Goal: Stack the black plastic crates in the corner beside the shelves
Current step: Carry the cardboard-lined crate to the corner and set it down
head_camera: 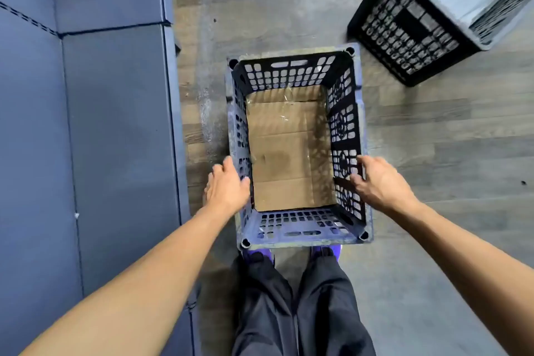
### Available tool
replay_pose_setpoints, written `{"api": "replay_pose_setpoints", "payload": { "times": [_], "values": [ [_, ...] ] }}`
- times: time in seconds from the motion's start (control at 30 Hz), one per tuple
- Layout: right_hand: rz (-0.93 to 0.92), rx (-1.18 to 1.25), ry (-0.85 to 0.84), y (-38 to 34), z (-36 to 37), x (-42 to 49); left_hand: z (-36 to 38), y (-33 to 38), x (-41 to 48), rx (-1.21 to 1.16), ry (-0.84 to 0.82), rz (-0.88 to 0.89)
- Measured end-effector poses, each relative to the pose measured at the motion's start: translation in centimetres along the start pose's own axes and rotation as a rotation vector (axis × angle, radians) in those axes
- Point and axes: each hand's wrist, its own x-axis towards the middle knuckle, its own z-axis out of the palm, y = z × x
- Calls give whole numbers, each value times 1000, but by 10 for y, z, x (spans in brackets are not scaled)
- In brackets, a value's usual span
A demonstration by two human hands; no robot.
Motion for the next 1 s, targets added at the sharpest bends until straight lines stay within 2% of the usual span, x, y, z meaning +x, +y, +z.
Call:
{"api": "replay_pose_setpoints", "payload": {
  "times": [0.13, 0.23, 0.4, 0.53, 0.67, 0.83, 1.0],
  "values": [
    [80, 12, 18, 7, 14, 28, 9, -2, 40, -63, -3, -98],
    [99, 6, 24, 9, 31, 43, 16, 1, 58, -81, -10, -92],
    [109, -67, 187, 2, 36, 64, 22, 11, 76, -72, 15, -134],
    [237, 124, 105, -1, 34, 84, 22, 15, 83, -75, 110, -154],
    [322, 219, 56, 3, 20, 89, 18, 14, 88, -64, 106, -174],
    [254, 160, 96, 14, 2, 69, 4, 17, 70, -6, 166, -150],
    [178, 98, 175, 15, -49, 26, -43, 39, 19, 49, 205, -136]
  ]
}}
